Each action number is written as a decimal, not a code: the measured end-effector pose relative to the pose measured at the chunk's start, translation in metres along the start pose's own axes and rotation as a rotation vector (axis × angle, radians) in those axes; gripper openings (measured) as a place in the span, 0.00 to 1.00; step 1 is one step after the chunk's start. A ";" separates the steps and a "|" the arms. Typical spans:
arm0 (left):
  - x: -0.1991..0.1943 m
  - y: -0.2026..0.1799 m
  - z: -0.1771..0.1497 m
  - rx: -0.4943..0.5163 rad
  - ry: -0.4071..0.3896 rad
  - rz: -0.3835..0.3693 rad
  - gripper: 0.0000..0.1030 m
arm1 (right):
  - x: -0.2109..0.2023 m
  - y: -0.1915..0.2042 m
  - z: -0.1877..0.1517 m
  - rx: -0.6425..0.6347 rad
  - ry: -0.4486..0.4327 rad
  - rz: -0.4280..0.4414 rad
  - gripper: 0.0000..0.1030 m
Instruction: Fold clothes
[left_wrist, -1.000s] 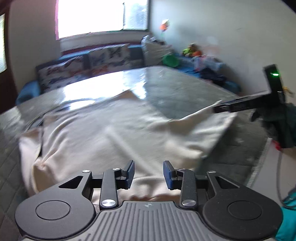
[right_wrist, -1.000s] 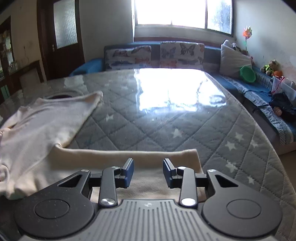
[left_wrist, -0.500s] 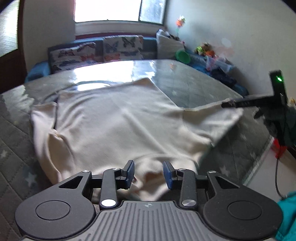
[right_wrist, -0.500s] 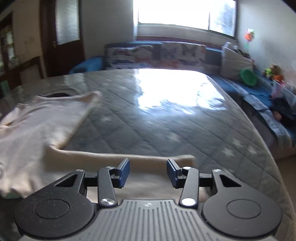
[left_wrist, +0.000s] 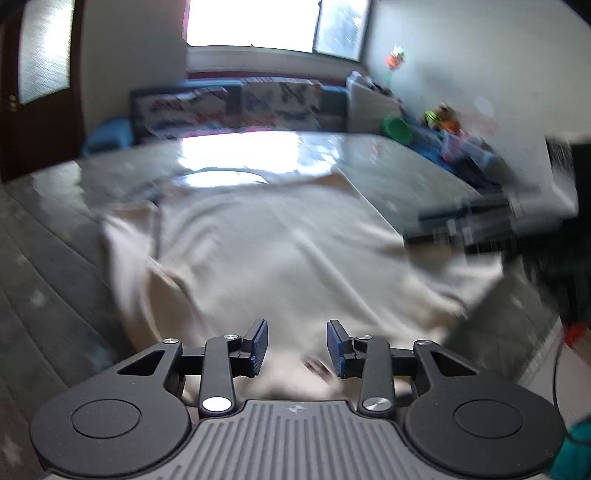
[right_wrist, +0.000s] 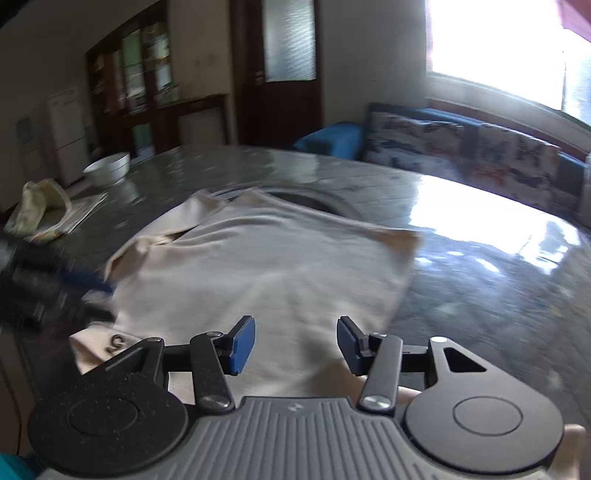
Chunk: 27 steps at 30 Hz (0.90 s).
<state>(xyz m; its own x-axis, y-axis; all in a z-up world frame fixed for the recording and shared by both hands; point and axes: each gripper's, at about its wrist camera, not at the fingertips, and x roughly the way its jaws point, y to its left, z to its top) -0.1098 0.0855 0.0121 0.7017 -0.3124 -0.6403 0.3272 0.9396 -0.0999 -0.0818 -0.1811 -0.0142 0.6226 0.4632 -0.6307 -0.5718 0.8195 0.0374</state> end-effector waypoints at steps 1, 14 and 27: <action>0.001 0.005 0.007 -0.001 -0.014 0.021 0.37 | 0.005 0.005 0.000 -0.010 0.009 0.015 0.48; 0.098 0.085 0.080 -0.092 0.020 0.257 0.25 | 0.036 0.031 -0.008 -0.043 0.081 0.132 0.48; 0.141 0.110 0.086 -0.130 0.073 0.299 0.24 | 0.041 0.026 -0.006 -0.026 0.092 0.155 0.50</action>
